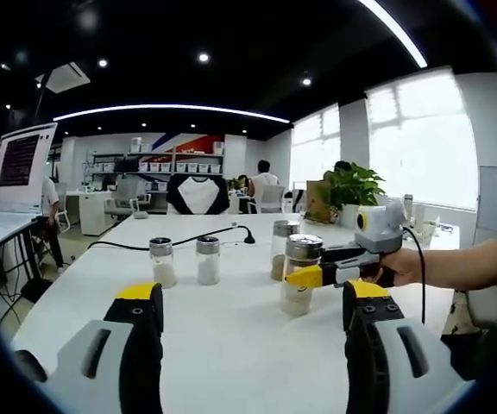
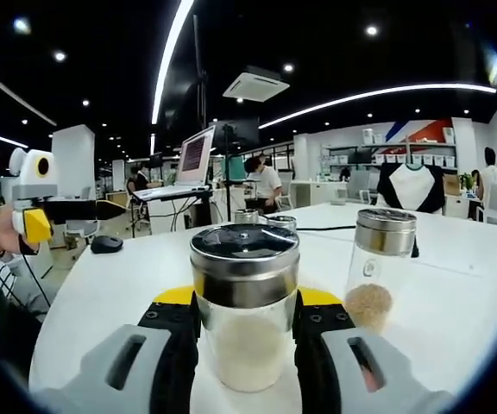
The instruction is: Rotate the seasoning bottle until the label or dispensing opening points toward the visible target arrow and the bottle remains upright within the marked orientation range
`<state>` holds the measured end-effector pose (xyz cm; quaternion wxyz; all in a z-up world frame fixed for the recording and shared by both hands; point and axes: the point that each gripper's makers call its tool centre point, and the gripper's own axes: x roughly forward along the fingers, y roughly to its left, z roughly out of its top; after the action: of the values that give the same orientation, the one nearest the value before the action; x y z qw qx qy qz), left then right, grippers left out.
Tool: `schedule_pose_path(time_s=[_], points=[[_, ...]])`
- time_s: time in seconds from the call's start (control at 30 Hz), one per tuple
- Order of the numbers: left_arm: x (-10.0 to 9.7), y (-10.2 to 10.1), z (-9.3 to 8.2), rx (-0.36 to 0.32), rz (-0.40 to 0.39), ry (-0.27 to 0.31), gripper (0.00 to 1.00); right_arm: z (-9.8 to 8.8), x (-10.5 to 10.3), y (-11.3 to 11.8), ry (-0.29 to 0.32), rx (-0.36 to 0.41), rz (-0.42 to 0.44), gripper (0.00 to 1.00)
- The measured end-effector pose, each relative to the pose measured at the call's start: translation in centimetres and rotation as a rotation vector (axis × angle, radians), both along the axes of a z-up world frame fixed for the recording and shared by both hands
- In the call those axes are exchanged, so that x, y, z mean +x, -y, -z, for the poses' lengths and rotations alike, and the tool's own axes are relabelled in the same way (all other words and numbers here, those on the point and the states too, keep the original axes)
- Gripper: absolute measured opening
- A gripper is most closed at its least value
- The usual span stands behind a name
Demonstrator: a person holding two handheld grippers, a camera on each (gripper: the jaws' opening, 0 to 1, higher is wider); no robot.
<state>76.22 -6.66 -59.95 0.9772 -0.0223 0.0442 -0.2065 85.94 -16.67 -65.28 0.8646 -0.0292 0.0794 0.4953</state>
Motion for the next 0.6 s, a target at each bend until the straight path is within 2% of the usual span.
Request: schedule_pose_path(time_s=[0.37, 0.6], points=[[-0.05, 0.54, 0.03, -0.012, 0.013, -0.004, 0.9, -0.13, -0.51, -0.1, 0.007, 0.031, -0.113, 0.41], [-0.06, 0.4, 0.16, -0.015, 0.009, -0.01, 0.9, -0.17, -0.68, -0.24, 0.009, 0.04, -0.156, 0.41]])
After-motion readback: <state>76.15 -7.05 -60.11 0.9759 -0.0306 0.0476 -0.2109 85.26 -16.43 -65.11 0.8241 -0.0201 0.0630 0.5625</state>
